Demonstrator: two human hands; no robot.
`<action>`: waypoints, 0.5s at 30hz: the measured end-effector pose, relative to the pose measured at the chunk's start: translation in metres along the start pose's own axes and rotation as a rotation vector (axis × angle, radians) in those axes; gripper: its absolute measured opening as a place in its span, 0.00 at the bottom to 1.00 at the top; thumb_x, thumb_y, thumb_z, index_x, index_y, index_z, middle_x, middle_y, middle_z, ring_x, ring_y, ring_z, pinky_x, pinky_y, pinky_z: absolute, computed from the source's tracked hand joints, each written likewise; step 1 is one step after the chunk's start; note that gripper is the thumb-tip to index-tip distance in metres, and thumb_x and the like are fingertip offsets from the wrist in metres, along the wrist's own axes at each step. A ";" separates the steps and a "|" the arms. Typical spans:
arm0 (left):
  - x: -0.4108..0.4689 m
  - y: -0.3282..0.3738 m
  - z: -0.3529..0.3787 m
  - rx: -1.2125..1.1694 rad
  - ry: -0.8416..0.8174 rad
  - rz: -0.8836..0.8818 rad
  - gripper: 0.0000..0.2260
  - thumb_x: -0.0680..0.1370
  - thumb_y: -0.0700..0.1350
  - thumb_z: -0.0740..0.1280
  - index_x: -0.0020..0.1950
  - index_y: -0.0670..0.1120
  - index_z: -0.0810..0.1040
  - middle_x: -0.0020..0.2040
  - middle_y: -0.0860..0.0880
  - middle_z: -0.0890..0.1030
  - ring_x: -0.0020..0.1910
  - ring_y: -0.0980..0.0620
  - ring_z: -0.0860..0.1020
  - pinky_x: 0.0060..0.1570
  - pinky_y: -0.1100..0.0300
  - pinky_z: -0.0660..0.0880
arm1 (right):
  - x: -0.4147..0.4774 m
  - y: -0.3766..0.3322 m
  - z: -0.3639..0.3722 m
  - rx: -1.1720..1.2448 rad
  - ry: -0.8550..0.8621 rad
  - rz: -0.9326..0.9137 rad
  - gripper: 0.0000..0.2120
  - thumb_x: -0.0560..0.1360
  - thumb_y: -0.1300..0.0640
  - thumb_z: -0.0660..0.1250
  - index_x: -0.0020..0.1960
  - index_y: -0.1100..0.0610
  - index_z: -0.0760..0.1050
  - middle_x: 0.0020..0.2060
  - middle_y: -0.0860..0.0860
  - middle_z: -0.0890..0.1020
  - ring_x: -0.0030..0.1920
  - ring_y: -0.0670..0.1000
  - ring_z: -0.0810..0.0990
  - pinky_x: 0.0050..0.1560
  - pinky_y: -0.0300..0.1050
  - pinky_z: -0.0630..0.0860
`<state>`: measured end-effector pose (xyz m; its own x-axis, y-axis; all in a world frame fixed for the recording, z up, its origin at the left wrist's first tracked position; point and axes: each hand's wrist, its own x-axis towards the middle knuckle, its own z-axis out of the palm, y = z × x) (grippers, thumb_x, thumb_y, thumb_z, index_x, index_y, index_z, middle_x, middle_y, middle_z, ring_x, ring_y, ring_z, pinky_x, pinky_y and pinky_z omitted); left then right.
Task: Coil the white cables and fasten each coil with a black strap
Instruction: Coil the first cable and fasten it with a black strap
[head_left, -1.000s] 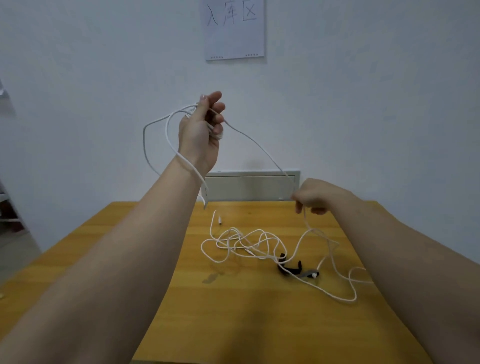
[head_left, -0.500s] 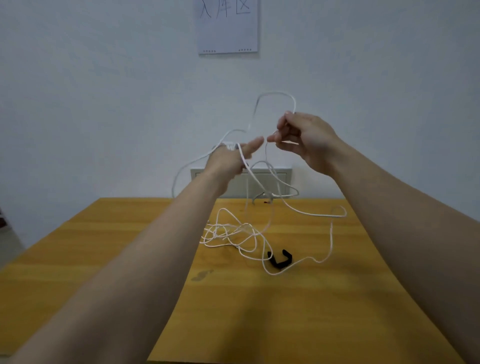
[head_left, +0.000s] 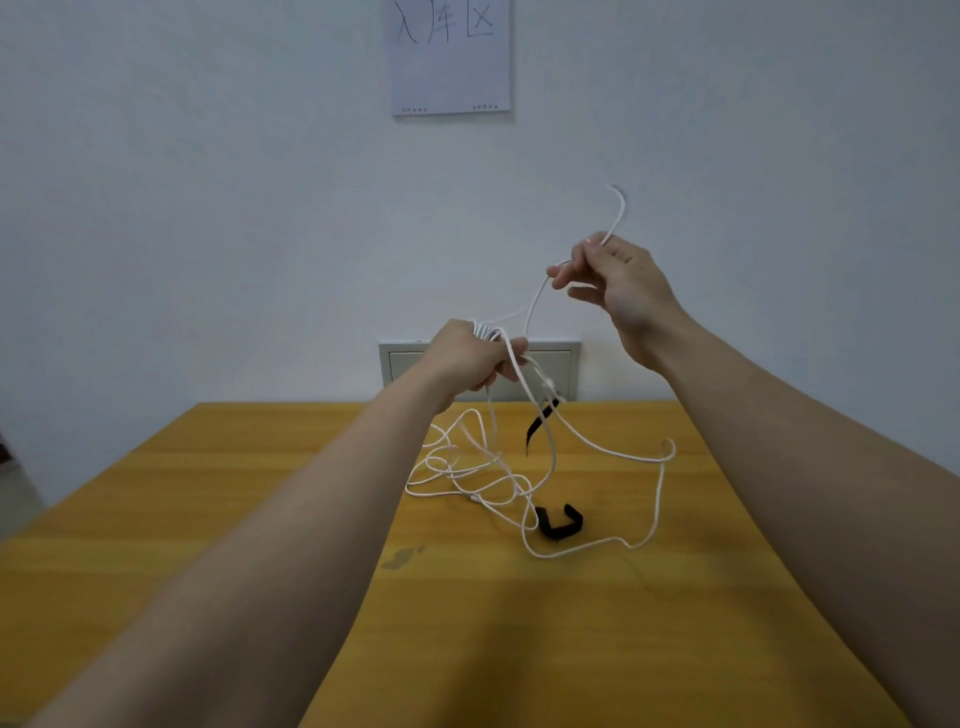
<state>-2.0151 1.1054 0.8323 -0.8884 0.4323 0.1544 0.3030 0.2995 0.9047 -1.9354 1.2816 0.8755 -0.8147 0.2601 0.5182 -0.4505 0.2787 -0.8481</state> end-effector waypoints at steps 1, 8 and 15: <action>0.000 -0.002 0.000 -0.014 0.005 -0.007 0.10 0.80 0.47 0.73 0.45 0.41 0.87 0.38 0.44 0.87 0.25 0.55 0.72 0.27 0.64 0.68 | 0.000 0.001 -0.001 -0.040 0.027 -0.028 0.18 0.87 0.55 0.51 0.42 0.52 0.72 0.40 0.52 0.85 0.57 0.48 0.84 0.61 0.48 0.75; 0.004 -0.013 0.002 0.099 -0.023 -0.032 0.09 0.75 0.47 0.77 0.39 0.43 0.86 0.36 0.44 0.85 0.27 0.55 0.73 0.28 0.63 0.70 | 0.002 0.007 -0.007 -0.157 0.136 -0.060 0.18 0.87 0.55 0.51 0.42 0.50 0.72 0.47 0.55 0.85 0.55 0.44 0.81 0.60 0.47 0.73; 0.003 -0.022 0.015 0.201 -0.083 0.029 0.06 0.74 0.44 0.78 0.45 0.42 0.88 0.39 0.43 0.87 0.30 0.56 0.76 0.31 0.64 0.73 | 0.002 0.013 -0.004 0.155 0.147 0.095 0.18 0.87 0.55 0.49 0.42 0.51 0.70 0.46 0.52 0.86 0.58 0.45 0.82 0.67 0.53 0.71</action>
<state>-2.0187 1.1131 0.8067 -0.8493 0.5093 0.1388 0.3985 0.4460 0.8014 -1.9415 1.2896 0.8656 -0.7994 0.4131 0.4362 -0.4345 0.1038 -0.8947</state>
